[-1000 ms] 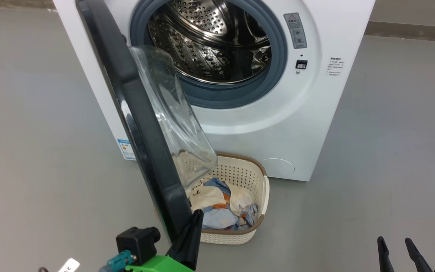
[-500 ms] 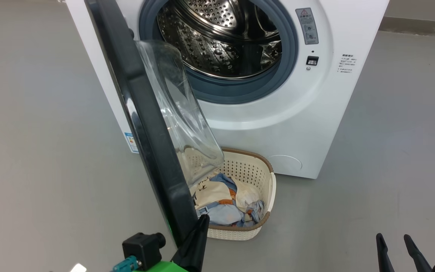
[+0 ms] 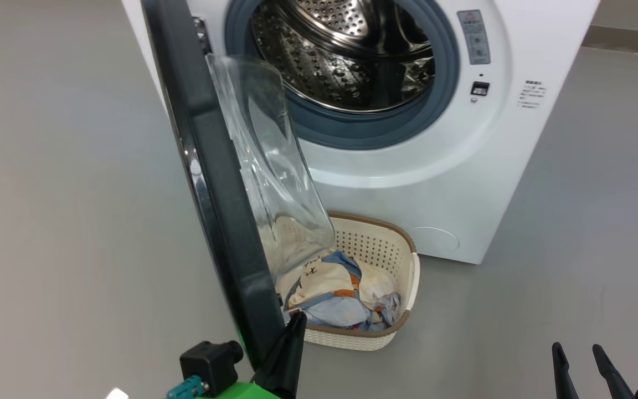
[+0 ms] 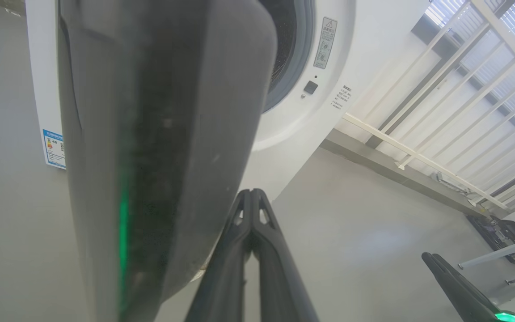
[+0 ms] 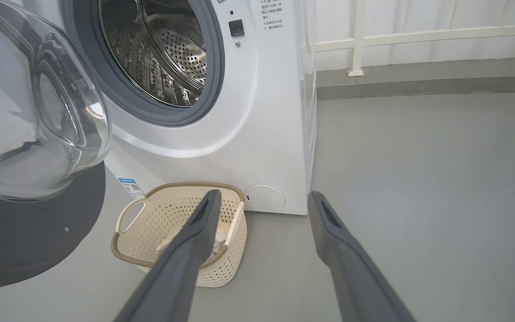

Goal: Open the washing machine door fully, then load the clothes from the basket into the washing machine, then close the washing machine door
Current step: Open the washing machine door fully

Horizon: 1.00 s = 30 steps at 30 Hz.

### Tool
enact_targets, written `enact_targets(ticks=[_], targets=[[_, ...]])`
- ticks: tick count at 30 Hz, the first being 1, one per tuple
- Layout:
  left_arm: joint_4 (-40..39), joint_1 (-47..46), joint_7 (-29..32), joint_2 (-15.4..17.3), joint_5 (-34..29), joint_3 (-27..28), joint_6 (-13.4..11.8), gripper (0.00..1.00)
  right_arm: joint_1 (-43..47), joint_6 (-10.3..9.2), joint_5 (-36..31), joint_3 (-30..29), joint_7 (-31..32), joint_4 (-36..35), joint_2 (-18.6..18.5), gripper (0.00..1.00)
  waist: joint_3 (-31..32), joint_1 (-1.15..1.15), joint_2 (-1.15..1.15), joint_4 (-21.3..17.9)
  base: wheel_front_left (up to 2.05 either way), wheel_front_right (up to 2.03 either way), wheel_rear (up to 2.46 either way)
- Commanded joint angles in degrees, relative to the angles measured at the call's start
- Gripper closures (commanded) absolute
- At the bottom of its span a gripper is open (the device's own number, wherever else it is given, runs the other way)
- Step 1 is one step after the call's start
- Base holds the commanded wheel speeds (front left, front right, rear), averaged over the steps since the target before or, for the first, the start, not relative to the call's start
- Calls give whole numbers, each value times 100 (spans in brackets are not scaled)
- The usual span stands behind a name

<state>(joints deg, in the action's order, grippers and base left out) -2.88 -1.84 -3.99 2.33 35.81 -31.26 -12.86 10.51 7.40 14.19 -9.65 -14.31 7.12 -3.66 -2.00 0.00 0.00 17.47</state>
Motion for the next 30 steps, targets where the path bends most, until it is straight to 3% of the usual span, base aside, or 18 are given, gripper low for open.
enact_targets(ticks=[1, 12, 19, 30], targets=[[-62, -298, -91, 67, 22, 315, -128, 100, -181, 9, 31, 171, -69, -114, -101, 0, -20, 0, 0, 95, 0, 0, 0], [-57, -257, -158, 190, 32, 486, -241, 100, -203, 9, 26, 210, -69, -109, -96, 0, -51, 0, 0, 503, 0, 0, 0], [-81, -105, -313, 404, 109, 894, -403, 100, -218, 9, 26, 205, -69, -105, -143, 0, -103, 0, 0, 698, 0, 0, 0], [282, -153, -660, 537, 328, 1543, -512, 100, -204, 9, 38, 232, -69, -102, -224, 0, -92, 0, 0, 723, 0, 0, 0]])
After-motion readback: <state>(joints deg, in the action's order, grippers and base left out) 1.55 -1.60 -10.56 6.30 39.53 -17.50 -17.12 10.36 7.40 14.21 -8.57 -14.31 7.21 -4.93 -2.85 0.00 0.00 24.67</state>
